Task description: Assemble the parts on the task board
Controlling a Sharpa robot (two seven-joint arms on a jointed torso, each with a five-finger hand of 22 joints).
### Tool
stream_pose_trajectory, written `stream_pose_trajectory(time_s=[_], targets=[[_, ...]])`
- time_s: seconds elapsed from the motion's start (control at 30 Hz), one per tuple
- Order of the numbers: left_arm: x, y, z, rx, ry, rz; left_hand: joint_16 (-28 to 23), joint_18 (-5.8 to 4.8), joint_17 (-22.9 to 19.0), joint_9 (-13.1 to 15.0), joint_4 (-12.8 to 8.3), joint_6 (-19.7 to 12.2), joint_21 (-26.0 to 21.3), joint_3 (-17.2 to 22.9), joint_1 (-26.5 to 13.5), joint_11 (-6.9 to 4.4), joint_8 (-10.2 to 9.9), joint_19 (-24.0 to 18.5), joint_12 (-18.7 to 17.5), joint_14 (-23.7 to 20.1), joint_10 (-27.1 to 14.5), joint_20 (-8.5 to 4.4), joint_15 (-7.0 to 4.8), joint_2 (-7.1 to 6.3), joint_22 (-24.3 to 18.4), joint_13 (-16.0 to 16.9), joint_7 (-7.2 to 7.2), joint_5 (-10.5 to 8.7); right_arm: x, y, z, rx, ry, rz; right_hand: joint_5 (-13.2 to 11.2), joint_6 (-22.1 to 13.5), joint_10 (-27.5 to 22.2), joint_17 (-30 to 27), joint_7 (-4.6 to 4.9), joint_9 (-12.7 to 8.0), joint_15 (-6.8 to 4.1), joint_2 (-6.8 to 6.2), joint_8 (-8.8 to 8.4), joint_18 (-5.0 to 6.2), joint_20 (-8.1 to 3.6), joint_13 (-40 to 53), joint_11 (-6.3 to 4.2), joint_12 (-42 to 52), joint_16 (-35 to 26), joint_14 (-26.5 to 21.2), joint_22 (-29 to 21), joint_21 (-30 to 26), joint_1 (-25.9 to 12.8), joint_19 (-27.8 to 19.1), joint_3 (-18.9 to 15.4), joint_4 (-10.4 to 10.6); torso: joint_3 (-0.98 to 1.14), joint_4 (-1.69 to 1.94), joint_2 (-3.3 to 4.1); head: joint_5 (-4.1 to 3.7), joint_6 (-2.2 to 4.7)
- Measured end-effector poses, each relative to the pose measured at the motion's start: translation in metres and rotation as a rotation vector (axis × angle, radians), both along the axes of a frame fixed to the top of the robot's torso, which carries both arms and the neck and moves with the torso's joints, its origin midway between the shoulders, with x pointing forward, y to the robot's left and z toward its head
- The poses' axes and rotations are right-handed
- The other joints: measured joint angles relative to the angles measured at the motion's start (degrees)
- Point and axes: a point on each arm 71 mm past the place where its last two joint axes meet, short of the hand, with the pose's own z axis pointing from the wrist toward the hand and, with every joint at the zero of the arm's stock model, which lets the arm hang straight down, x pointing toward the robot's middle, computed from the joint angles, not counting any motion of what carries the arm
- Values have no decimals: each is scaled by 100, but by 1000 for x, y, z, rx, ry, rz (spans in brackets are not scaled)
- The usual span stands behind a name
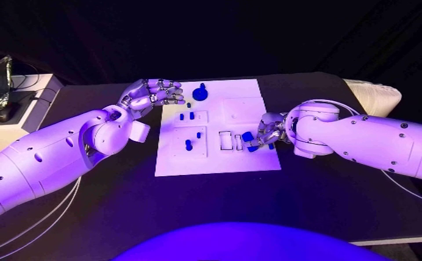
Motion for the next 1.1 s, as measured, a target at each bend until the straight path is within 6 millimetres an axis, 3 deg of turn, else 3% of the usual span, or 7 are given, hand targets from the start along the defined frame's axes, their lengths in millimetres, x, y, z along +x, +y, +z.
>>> stream_pose_trajectory(time_s=[0.2, 0.33, 0.4, 0.43, 0.57, 0.7, 1.1], targets=[[0, 1, 0, 2, 1, 1, 0, 0, 0, 0, 0, 0, -1, 0, 0, 0, 0, 0, 0, 0, 0, 0, 0, 0, -5, 0, 0, 0, -1, 4, -1, 12, -4, 5, 1237, -23, 0, 0, -22, 166, 0, -25, -8, 0, 0, 0, 0, 0, 0, 0, 0, 0, 261, 0, 116, -15, -3, 1, 1, 21, -28], [0, 1, 0, 3, 3, 2, 0, 0, -1, 0, 0, 0, -1, 0, 0, 0, 0, 0, 0, 0, 0, 0, 0, 0, -5, 0, 0, 0, -1, 5, 0, 24, -6, 5, 1745, -25, 0, 0, -18, 217, 0, -32, -82, 0, 0, -1, 0, 0, 0, 0, 3, 0, 457, 0, 362, -34, -4, -7, -2, 31, -37], [0, 1, 0, 4, 4, 2, 0, 0, 0, 0, 0, -2, -1, 0, 0, 0, 0, 0, 0, 0, 0, 0, 0, 0, -5, 0, 2, 0, -2, 6, 0, 33, -7, 1, 1703, -25, 1, -1, -15, 224, -13, -82, -116, 0, -4, -1, 0, 0, 0, 13, 5, 0, 611, 2, 619, -21, -4, -10, -4, 34, -38], [0, 2, 0, 4, 4, 2, 0, 0, 4, -2, 0, -21, -1, 0, 0, 0, 0, 0, 0, 0, 0, 0, 0, 0, -5, 0, 21, 0, -2, 6, 0, 37, -7, -1, 1561, -19, 4, -1, -21, 238, -22, -165, -152, 0, -40, -1, -3, 0, 0, 23, 5, 0, 695, 3, 894, 70, -4, -10, -4, 34, -39], [0, 2, -1, 6, 7, 2, -22, 0, 6, -5, 0, -21, -1, 0, 0, 0, 0, 0, 0, 0, 0, 0, 0, 0, -11, 0, 21, 0, -3, 4, -1, 55, -7, -20, 1448, 2, 22, -1, -22, 350, -34, -276, -180, 1, -43, -1, -20, 0, 0, 12, 4, 32, 806, 1, 1277, 454, 1, -10, -4, 36, -41], [0, 2, -1, 7, 10, 3, -23, 0, 6, -5, 0, -21, -1, 0, 0, 0, 0, 0, 0, 0, 0, 0, 0, 0, -11, 0, 21, 0, -5, 3, -1, 73, -6, -38, 1403, 2, 10, -1, -23, 391, -36, -302, -204, 1, -43, -2, -32, 0, 0, 9, 4, 32, 832, 1, 1393, 570, 3, -11, -4, 40, -41], [0, 3, -2, 10, 15, 4, -22, 0, 5, -5, 0, -21, -1, 0, 1, 0, 0, 0, 0, 0, 0, 0, 0, 0, -11, 1, 21, 0, -4, 5, 17, 156, -14, -92, 1357, 3, 0, -1, -22, 441, -35, -340, -180, 1, -43, -3, -41, -23, 0, 9, 4, 32, 801, 1, 1425, 601, 1, -15, -7, 48, -44]])
